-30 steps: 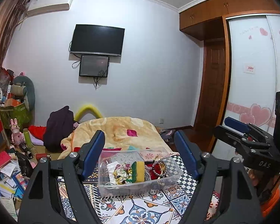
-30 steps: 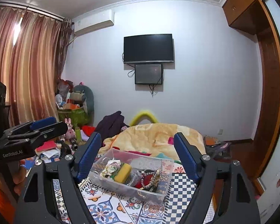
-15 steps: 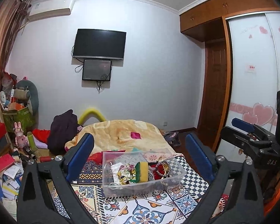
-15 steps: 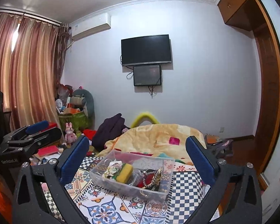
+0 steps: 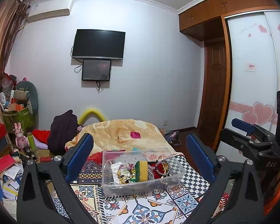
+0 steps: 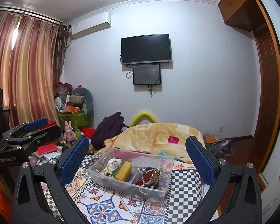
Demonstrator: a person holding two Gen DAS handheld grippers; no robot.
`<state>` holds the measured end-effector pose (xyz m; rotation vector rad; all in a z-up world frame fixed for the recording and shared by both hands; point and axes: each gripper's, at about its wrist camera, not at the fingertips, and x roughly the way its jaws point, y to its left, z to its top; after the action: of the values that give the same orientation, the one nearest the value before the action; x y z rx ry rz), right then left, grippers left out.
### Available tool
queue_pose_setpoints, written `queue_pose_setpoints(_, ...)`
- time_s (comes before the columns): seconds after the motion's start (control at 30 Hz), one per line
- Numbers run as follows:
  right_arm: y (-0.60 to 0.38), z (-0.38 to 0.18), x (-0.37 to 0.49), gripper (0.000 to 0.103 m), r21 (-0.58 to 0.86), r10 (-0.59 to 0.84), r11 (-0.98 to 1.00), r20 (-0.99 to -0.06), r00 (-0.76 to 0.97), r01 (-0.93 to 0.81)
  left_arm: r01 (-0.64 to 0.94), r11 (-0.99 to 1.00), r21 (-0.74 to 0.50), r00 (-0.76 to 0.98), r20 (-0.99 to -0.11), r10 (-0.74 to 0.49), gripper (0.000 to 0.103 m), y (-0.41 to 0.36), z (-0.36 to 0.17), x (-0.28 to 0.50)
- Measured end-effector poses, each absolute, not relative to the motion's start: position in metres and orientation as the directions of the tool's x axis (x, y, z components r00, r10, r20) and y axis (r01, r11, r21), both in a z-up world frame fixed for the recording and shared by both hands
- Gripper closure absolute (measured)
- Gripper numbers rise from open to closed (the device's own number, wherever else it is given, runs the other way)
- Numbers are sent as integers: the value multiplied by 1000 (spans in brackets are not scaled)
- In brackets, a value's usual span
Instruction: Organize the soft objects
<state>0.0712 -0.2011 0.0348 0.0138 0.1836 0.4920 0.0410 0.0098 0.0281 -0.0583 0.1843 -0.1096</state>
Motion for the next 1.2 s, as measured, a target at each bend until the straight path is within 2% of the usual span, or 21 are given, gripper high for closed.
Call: queue_pose_setpoints(1.2,-206,39,71,0,53,468,883,-160,869,-466,127,989,-69,975,-177,-138,0,6,31,38)
